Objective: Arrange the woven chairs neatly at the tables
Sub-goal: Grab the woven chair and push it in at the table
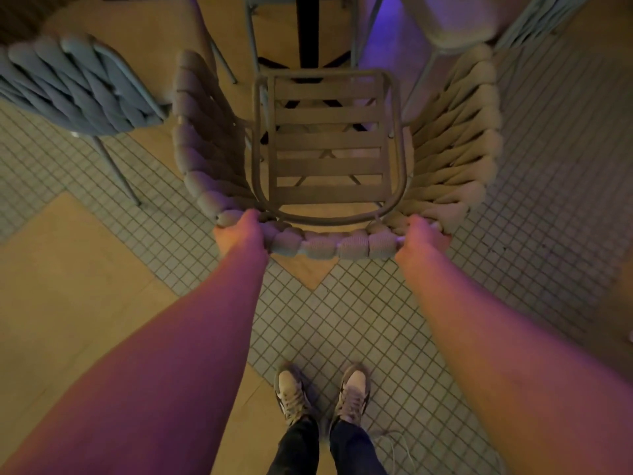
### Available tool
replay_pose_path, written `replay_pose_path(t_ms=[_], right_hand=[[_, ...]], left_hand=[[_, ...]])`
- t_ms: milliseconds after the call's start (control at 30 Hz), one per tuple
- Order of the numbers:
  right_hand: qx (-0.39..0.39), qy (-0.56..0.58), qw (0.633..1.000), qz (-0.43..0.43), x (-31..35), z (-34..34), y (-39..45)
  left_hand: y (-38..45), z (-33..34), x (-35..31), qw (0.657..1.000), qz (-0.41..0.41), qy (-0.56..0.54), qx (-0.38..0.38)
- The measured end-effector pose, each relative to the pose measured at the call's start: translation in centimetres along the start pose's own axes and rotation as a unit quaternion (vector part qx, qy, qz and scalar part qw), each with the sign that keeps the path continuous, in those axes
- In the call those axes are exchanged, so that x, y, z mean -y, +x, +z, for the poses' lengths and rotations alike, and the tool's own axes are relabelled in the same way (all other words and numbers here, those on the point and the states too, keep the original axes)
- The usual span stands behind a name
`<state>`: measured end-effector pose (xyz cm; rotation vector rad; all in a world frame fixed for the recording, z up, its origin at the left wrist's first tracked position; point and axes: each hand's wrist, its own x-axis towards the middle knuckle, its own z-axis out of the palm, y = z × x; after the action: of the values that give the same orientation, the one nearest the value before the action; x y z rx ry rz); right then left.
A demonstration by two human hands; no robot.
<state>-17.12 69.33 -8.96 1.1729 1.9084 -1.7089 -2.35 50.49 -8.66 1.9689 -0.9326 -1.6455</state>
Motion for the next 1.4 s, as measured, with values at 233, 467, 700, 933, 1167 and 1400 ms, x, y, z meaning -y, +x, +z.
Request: replay_pose_path(t_ms=[233,467,700,933,1167,1400], right_hand=[[0.023,-0.346,0.787,-0.51,2.4,-3.4,0.4],[0.073,-0.597,0.579,-0.55,7.3,-3.7,6.0],[0.048,-0.513,0.715,-0.472,14.1,0.7,10.9],[0.04,-0.484,0.73,-0.481,16.2,2.5,14.1],[0.068,-0.478,0.748,-0.455,18.3,2.7,15.6],[0.063,-0.483,0.749,-0.448,19.1,1.8,16.7]], left_hand=[[1.3,-3.3,-1.5,0.761,0.487,0.428,-0.015],[5.5,-3.6,-4.9,0.588,0.555,0.585,0.05],[10.8,0.4,-11.2,0.836,0.359,0.415,-0.007],[11.3,2.4,-12.0,0.838,0.356,0.412,-0.033],[9.6,4.4,-12.9,0.841,0.375,0.391,-0.024],[7.9,4.8,-12.0,0.855,0.367,0.366,-0.016]])
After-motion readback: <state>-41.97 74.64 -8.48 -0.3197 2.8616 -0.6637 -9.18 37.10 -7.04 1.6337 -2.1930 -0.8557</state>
